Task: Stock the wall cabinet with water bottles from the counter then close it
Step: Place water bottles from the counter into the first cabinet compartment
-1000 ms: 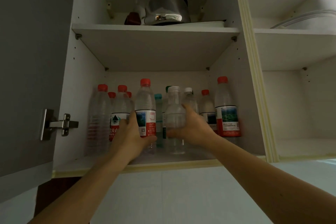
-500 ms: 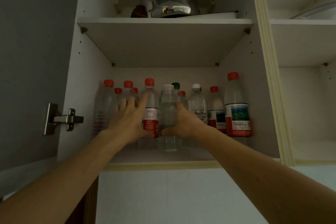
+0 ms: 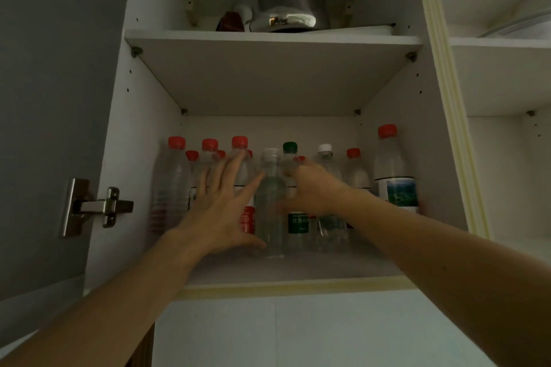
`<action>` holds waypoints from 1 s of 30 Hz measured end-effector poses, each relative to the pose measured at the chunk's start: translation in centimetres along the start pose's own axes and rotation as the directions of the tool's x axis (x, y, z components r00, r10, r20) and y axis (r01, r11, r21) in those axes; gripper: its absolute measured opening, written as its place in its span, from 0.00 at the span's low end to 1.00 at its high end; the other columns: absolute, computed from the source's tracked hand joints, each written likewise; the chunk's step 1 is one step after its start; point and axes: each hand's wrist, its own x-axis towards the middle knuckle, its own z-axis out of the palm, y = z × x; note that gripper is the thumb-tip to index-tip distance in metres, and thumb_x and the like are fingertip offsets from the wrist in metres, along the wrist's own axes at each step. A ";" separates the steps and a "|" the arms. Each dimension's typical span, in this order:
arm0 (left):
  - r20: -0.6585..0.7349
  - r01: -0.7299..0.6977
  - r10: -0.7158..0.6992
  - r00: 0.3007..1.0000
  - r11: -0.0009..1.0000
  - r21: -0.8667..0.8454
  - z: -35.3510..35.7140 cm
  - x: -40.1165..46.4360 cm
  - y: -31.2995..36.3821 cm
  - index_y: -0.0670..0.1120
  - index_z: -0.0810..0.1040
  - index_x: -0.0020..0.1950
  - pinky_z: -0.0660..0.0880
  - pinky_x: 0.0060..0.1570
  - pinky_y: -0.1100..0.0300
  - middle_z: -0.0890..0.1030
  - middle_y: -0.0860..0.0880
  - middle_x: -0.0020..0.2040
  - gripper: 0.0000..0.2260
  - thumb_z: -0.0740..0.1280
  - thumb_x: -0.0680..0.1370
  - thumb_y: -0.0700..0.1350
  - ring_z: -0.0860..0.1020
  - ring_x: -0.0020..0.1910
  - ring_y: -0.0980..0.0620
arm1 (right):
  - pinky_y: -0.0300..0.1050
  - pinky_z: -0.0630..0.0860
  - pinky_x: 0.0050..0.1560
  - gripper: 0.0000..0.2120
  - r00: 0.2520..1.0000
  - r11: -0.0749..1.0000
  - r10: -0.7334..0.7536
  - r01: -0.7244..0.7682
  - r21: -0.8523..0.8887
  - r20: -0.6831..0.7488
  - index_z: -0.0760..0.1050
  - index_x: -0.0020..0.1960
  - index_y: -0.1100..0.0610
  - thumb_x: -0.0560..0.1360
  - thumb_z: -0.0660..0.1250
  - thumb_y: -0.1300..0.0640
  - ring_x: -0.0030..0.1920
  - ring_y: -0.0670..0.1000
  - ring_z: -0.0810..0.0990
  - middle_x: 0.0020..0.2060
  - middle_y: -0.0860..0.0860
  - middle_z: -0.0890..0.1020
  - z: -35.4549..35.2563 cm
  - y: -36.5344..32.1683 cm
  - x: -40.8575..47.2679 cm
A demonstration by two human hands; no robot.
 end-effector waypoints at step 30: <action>0.021 -0.181 0.180 0.984 0.979 0.099 1.1 0.2 0.8 0.68 0.34 0.78 0.34 0.72 0.33 0.34 0.45 0.81 0.52 0.57 0.62 0.82 0.32 0.79 0.40 | 0.59 0.77 0.63 0.29 0.910 0.823 0.410 -0.341 0.454 -0.060 0.76 0.58 0.60 0.68 0.79 0.41 0.60 0.61 0.77 0.57 0.58 0.79 -2.8 3.8 6.4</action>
